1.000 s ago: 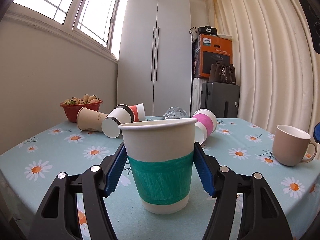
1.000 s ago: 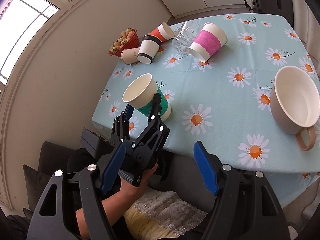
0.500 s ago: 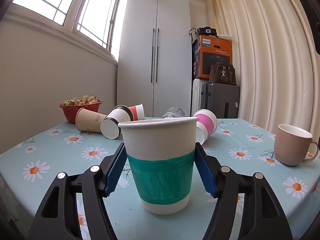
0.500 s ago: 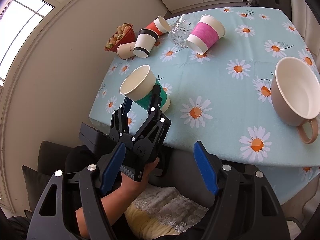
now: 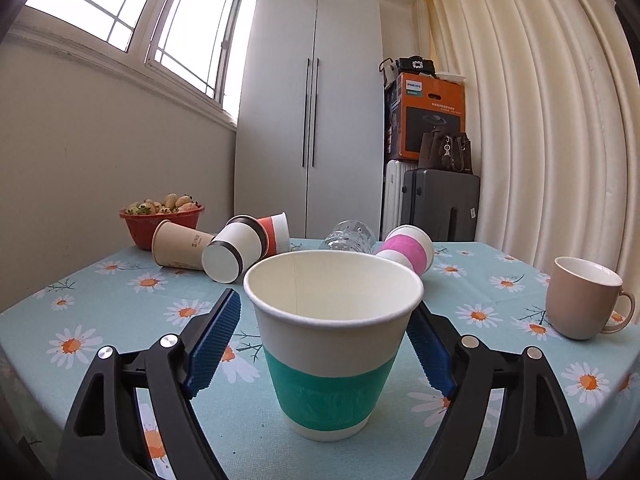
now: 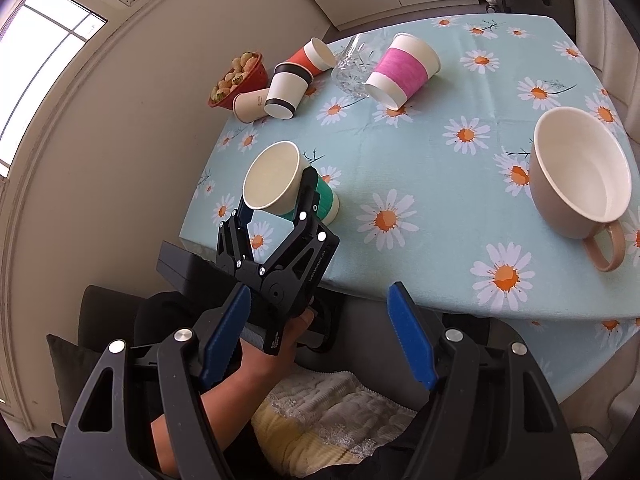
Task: Flip cup upright
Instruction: 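Set the teal-banded cup upright on the cloth and open the left tool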
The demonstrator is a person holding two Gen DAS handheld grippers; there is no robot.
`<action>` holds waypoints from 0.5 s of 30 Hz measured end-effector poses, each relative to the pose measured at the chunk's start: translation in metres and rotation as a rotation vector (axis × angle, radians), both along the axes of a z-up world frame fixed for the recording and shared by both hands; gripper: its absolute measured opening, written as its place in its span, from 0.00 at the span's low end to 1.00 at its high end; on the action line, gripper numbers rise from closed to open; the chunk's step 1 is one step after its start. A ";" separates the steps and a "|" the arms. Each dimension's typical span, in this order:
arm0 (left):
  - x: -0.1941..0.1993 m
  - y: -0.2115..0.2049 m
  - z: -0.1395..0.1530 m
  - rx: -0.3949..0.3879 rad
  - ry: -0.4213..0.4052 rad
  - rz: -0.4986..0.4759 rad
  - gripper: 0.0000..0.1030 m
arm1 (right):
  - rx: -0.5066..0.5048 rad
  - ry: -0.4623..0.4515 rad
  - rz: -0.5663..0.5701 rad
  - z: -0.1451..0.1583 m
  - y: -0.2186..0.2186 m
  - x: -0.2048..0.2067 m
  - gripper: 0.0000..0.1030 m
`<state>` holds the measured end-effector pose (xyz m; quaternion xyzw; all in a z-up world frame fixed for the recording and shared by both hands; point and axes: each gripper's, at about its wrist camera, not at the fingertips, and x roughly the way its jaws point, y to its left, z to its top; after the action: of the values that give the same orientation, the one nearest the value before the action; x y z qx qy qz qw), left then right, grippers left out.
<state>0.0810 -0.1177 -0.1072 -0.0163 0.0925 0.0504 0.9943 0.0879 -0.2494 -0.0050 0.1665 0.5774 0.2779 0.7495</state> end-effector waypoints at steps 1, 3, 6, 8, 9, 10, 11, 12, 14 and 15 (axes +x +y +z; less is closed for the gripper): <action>0.000 -0.001 0.001 -0.002 -0.001 -0.007 0.81 | 0.002 -0.002 -0.004 0.001 -0.001 -0.001 0.69; -0.002 -0.002 0.004 0.002 -0.006 -0.019 0.83 | 0.005 -0.008 -0.009 0.005 -0.002 -0.004 0.69; -0.007 -0.003 0.011 0.003 -0.011 -0.033 0.84 | 0.008 -0.019 -0.016 0.012 -0.003 -0.008 0.69; -0.012 0.001 0.019 -0.004 -0.015 -0.037 0.84 | 0.012 -0.032 -0.022 0.018 -0.004 -0.010 0.70; -0.016 0.003 0.024 -0.013 -0.016 -0.041 0.84 | 0.014 -0.039 -0.026 0.020 -0.005 -0.011 0.70; -0.020 0.006 0.029 -0.019 -0.016 -0.046 0.84 | 0.020 -0.047 -0.030 0.024 -0.005 -0.013 0.71; -0.024 0.008 0.035 -0.025 -0.016 -0.054 0.84 | 0.026 -0.055 -0.033 0.026 -0.006 -0.014 0.72; -0.030 0.010 0.040 -0.029 -0.014 -0.063 0.84 | 0.030 -0.064 -0.036 0.029 -0.006 -0.015 0.72; -0.041 0.015 0.054 -0.054 0.004 -0.087 0.86 | 0.040 -0.081 -0.044 0.034 -0.006 -0.017 0.72; -0.047 0.018 0.061 -0.064 0.015 -0.101 0.89 | 0.044 -0.087 -0.047 0.035 -0.005 -0.018 0.72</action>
<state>0.0339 -0.0996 -0.0457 -0.0428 0.1022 -0.0029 0.9938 0.0696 -0.2546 0.0299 0.1844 0.5337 0.2799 0.7764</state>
